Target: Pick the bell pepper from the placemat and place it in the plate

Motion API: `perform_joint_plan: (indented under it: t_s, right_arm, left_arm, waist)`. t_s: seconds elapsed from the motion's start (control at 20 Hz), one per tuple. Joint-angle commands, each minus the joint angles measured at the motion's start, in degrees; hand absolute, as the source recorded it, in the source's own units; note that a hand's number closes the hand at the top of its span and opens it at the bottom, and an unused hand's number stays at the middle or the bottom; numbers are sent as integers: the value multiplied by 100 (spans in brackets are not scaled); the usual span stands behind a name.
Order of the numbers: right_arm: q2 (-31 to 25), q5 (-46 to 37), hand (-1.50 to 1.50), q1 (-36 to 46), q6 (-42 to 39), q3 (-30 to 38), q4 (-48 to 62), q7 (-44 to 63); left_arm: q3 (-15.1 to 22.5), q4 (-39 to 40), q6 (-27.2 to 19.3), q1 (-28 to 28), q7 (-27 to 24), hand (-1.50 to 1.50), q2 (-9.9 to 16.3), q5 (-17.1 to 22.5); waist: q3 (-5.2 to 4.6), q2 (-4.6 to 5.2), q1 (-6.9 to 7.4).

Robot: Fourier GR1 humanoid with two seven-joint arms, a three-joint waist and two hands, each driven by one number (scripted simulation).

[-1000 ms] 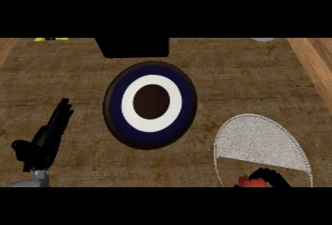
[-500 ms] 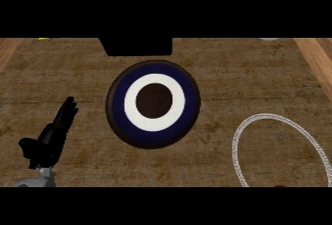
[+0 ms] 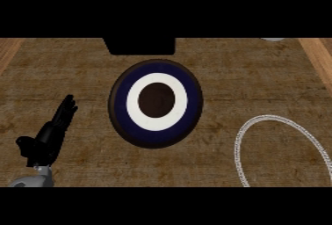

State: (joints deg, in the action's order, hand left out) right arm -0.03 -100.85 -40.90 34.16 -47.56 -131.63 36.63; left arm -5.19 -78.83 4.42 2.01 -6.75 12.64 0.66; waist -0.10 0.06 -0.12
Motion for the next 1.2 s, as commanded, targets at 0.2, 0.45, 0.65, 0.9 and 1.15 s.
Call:
perform_joint_plan:
  t_s: [0.2,0.45,0.65,0.9,1.15]
  right_arm:
    - [-2,-30,150,2606,-1366,-280,800,1712]
    - [-30,870,150,3960,-1684,88,1238,2120]
    - [-37,1530,150,4745,-1617,508,1818,2335]
    - [-9,2293,150,6414,-1122,1175,3516,2698]
    - [-2,2678,150,6894,124,1452,4087,3015]
  left_arm:
    - [-107,52,131,134,45,0,74,81]
    - [256,325,-164,412,-14,0,-262,-315]
    - [95,187,63,397,145,0,-69,-95]
    - [47,266,54,580,135,0,-36,-110]
    - [222,226,-2,288,-45,0,-232,-216]
  waist:
    - [1,29,115]
    - [0,72,192]
    - [5,72,258]
    - [7,76,291]
    - [17,68,308]
